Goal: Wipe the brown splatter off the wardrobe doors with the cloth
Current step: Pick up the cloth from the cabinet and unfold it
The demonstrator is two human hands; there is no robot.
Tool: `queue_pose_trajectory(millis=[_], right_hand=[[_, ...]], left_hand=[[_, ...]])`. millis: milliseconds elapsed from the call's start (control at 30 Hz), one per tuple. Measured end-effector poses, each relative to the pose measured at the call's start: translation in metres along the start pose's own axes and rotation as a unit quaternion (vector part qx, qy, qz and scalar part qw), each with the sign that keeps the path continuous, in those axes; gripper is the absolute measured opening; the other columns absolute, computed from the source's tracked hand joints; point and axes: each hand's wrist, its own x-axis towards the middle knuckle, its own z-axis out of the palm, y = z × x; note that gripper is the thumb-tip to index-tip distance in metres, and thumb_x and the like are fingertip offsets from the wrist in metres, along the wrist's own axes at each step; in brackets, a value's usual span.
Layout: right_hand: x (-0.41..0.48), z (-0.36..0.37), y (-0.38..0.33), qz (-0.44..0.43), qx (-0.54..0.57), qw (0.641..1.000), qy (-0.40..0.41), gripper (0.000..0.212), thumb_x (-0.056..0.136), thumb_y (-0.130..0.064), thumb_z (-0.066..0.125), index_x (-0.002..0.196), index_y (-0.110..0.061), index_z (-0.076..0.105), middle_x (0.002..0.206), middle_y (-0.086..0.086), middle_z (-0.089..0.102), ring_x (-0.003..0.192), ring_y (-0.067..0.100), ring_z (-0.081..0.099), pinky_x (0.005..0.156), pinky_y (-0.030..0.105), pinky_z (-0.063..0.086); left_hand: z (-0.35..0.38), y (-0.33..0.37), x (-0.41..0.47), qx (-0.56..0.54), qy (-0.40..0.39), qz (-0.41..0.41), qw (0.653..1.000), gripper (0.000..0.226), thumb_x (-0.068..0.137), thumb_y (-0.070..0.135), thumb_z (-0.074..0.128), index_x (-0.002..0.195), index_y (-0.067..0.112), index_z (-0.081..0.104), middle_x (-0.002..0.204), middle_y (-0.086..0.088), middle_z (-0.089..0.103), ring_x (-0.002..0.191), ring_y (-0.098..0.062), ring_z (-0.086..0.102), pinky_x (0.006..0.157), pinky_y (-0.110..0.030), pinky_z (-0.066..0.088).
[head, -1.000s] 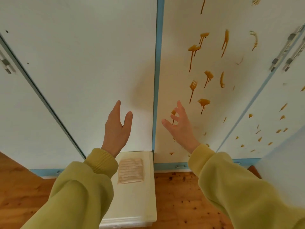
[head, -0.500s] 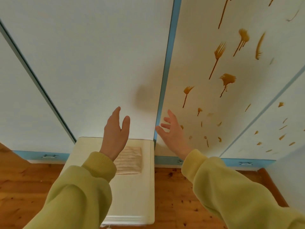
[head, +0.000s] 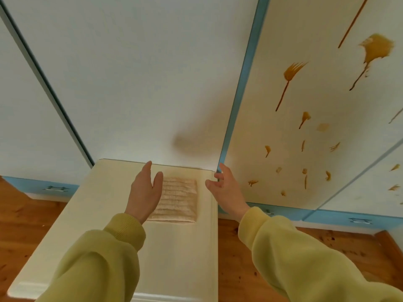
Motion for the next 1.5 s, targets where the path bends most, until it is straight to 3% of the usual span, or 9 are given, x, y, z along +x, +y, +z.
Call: queue_pose_trajectory(millis=[400, 533, 667, 967, 1033, 1133, 1233, 1367, 1500], right_hand=[[0.031, 0.04, 0.069, 0.098, -0.056, 0.991, -0.073, 0.059, 0.093, -0.026, 0.051, 0.143, -0.012, 0.022, 0.14, 0.01, 0.039, 0.119, 0.019, 0.046, 0.093, 0.024, 0.036], [0.04, 0.051, 0.085, 0.128, -0.061, 0.987, -0.077, 0.056, 0.094, -0.028, 0.049, 0.142, -0.01, 0.026, 0.135, 0.012, 0.044, 0.12, 0.025, 0.047, 0.101, 0.034, 0.04], [0.047, 0.062, 0.093, 0.162, -0.036, 0.984, -0.063, 0.056, 0.092, -0.027, 0.051, 0.14, -0.009, 0.029, 0.133, 0.012, 0.046, 0.116, 0.026, 0.05, 0.099, 0.04, 0.043], [0.054, 0.076, 0.091, 0.218, 0.085, 0.971, -0.055, 0.086, 0.078, -0.021, 0.072, 0.142, -0.002, 0.018, 0.13, 0.012, 0.05, 0.114, 0.024, 0.053, 0.095, 0.035, 0.046], [0.055, 0.075, 0.088, 0.223, 0.101, 0.968, -0.053, 0.078, 0.078, -0.014, 0.071, 0.14, 0.0, 0.025, 0.125, 0.012, 0.053, 0.111, 0.024, 0.053, 0.092, 0.033, 0.046], [0.053, 0.066, 0.078, 0.207, 0.118, 0.969, -0.059, 0.051, 0.08, -0.006, 0.066, 0.127, -0.003, 0.047, 0.096, 0.001, 0.059, 0.091, 0.019, 0.058, 0.074, 0.025, 0.05], [0.049, 0.05, 0.059, 0.185, 0.119, 0.975, -0.041, 0.035, 0.081, -0.006, 0.063, 0.114, -0.01, 0.051, 0.086, -0.002, 0.058, 0.078, 0.014, 0.059, 0.061, 0.019, 0.048], [0.044, 0.023, 0.019, 0.148, 0.123, 0.981, -0.015, 0.027, 0.083, -0.008, 0.061, 0.103, -0.02, 0.047, 0.084, -0.003, 0.058, 0.072, 0.01, 0.059, 0.056, 0.017, 0.045], [0.034, -0.008, -0.029, 0.125, 0.121, 0.985, 0.014, 0.026, 0.081, -0.01, 0.061, 0.103, -0.02, 0.053, 0.085, -0.003, 0.059, 0.076, 0.011, 0.059, 0.065, 0.022, 0.05]], left_hand=[[0.036, -0.078, 0.017, -0.005, -0.05, -0.167, 0.985, 0.054, 0.095, 0.032, 0.045, 0.14, 0.006, 0.03, 0.142, -0.016, 0.04, 0.128, -0.031, 0.04, 0.105, -0.043, 0.034], [0.046, -0.09, 0.022, -0.013, -0.049, -0.207, 0.977, 0.054, 0.093, 0.029, 0.05, 0.137, 0.002, 0.035, 0.136, -0.019, 0.045, 0.123, -0.033, 0.044, 0.103, -0.043, 0.037], [0.052, -0.094, 0.025, -0.06, -0.03, -0.236, 0.969, 0.052, 0.091, 0.024, 0.054, 0.134, 0.0, 0.039, 0.127, -0.019, 0.052, 0.113, -0.033, 0.051, 0.098, -0.042, 0.041], [0.055, -0.093, 0.031, -0.083, -0.041, -0.284, 0.954, 0.064, 0.078, 0.021, 0.071, 0.131, -0.002, 0.043, 0.129, -0.017, 0.05, 0.114, -0.032, 0.05, 0.091, -0.037, 0.042], [0.056, -0.086, 0.031, -0.1, -0.058, -0.287, 0.951, 0.05, 0.076, 0.019, 0.073, 0.118, -0.003, 0.054, 0.114, -0.016, 0.059, 0.098, -0.029, 0.057, 0.081, -0.035, 0.047], [0.052, -0.068, 0.032, -0.153, -0.063, -0.261, 0.951, 0.013, 0.077, 0.012, 0.07, 0.086, 0.005, 0.063, 0.089, -0.01, 0.064, 0.09, -0.029, 0.06, 0.075, -0.036, 0.049], [0.04, -0.039, 0.034, -0.205, -0.054, -0.246, 0.946, 0.015, 0.079, 0.012, 0.068, 0.09, 0.007, 0.059, 0.092, -0.01, 0.061, 0.089, -0.027, 0.058, 0.071, -0.035, 0.048], [0.019, 0.011, 0.036, -0.258, -0.063, -0.228, 0.937, 0.016, 0.081, 0.011, 0.063, 0.095, 0.007, 0.055, 0.104, -0.015, 0.061, 0.097, -0.031, 0.059, 0.082, -0.047, 0.051], [-0.006, 0.066, 0.031, -0.314, -0.063, -0.204, 0.925, 0.012, 0.083, 0.004, 0.058, 0.093, 0.009, 0.053, 0.101, -0.014, 0.06, 0.088, -0.026, 0.06, 0.065, -0.036, 0.052]])
